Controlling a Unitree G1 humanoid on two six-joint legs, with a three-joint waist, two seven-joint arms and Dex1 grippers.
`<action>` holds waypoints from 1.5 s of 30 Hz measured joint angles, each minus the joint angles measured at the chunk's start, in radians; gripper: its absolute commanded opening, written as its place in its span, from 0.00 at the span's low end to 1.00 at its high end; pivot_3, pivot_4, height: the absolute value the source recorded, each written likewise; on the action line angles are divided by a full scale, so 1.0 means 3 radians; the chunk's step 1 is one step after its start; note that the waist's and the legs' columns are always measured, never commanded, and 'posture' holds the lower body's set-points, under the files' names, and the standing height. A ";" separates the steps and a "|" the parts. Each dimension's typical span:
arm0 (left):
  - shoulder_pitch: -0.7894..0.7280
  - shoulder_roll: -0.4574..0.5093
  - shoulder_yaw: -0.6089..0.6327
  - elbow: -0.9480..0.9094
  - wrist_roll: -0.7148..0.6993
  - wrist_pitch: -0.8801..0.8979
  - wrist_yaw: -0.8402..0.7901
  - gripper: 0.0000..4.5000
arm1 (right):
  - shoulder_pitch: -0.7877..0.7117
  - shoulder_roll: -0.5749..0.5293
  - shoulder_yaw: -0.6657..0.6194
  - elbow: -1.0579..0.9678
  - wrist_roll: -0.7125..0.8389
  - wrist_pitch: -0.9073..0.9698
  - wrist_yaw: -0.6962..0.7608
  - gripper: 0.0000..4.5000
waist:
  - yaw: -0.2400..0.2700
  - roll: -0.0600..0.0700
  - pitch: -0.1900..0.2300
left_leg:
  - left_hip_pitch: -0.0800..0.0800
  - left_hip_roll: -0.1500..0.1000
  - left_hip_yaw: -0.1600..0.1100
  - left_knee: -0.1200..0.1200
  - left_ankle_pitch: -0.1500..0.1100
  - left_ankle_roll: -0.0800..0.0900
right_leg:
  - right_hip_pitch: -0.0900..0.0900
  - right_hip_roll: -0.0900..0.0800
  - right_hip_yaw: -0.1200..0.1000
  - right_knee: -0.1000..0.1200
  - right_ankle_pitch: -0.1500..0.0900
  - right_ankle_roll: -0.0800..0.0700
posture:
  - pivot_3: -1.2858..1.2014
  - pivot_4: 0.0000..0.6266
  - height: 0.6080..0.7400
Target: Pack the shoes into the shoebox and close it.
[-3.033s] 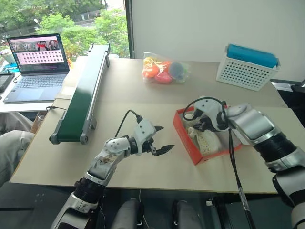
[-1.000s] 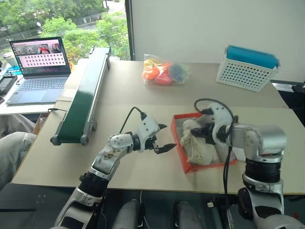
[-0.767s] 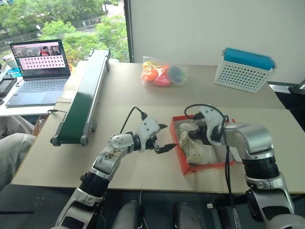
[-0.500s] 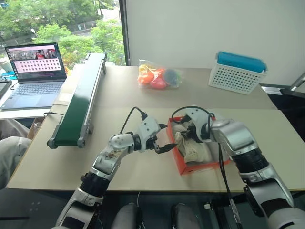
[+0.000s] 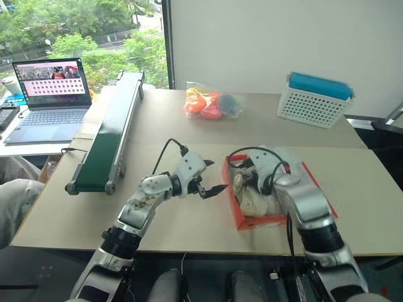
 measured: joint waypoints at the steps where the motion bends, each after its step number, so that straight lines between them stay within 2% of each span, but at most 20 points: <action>1: -0.0004 -0.0014 -0.0003 0.0001 0.0000 0.0000 -0.0001 0.99 | 0.0025 0.0028 0.0046 -0.0067 -0.0005 0.0028 -0.0016 0.30 | 0.0002 0.0003 0.0002 | 0.0000 0.0000 0.0000 -0.0001 0.0000 0.0000 | 0.0000 0.0001 -0.0001 0.0000 -0.0002 -0.0001 | 0.52 0.24 0.69; 5: -0.0024 -0.0020 -0.0003 0.0033 0.0000 0.0000 -0.0002 0.99 | 0.0052 0.0070 0.0105 -0.0032 -0.0074 -0.0009 -0.0110 0.30 | 0.0023 0.0004 0.0003 | 0.0004 0.0000 0.0000 -0.0002 0.0000 0.0000 | 0.0004 0.0002 -0.0004 -0.0001 -0.0016 0.0017 | 0.52 0.24 0.69; 8: -0.0025 -0.0023 -0.0003 0.0062 0.0000 0.0000 -0.0004 1.00 | 0.0055 0.0097 0.0094 0.0174 -0.0108 -0.0196 -0.0130 0.47 | 0.0033 0.0004 0.0003 | 0.0006 0.0001 -0.0001 -0.0002 -0.0001 0.0000 | 0.0007 0.0001 -0.0005 -0.0004 -0.0017 0.0018 | 0.52 0.24 0.69; 15: -0.0027 -0.0025 -0.0003 0.0062 0.0000 0.0000 -0.0006 1.00 | 0.0182 0.0288 -0.0113 0.0393 -0.0076 -0.0312 -0.0136 0.99 | 0.0026 0.0004 0.0003 | 0.0005 0.0004 -0.0001 -0.0003 0.0000 -0.0001 | 0.0006 0.0002 -0.0004 -0.0007 -0.0017 0.0019 | 0.52 0.24 0.69; 33: -0.0039 -0.0043 -0.0004 0.0066 0.0004 0.0000 -0.0004 1.00 | 0.0127 0.0335 -0.0229 0.0365 -0.0049 -0.0214 -0.0110 0.99 | 0.0027 0.0014 0.0011 | 0.0002 0.0006 -0.0001 -0.0011 0.0000 -0.0002 | 0.0004 0.0003 -0.0005 -0.0019 -0.0016 0.0018 | 0.52 0.24 0.69; 41: -0.0045 -0.0037 -0.0005 0.0083 0.0005 -0.0001 -0.0011 1.00 | -0.0009 0.0025 -0.0244 0.0047 0.0051 0.0269 -0.0037 0.99 | 0.0058 0.0050 0.0063 | -0.0026 -0.0007 -0.0002 -0.0012 0.0003 0.0003 | -0.0008 0.0000 -0.0013 -0.0030 -0.0004 0.0002 | 0.52 0.24 0.69; 45: -0.0049 -0.0036 -0.0005 0.0115 0.0005 -0.0001 -0.0017 1.00 | -0.0085 -0.0136 -0.0251 -0.0019 0.0083 0.0413 -0.0028 0.99 | 0.0075 0.0058 0.0089 | -0.0045 -0.0014 -0.0002 -0.0010 0.0016 0.0026 | -0.0012 -0.0002 -0.0013 -0.0032 -0.0002 0.0008 | 0.52 0.24 0.69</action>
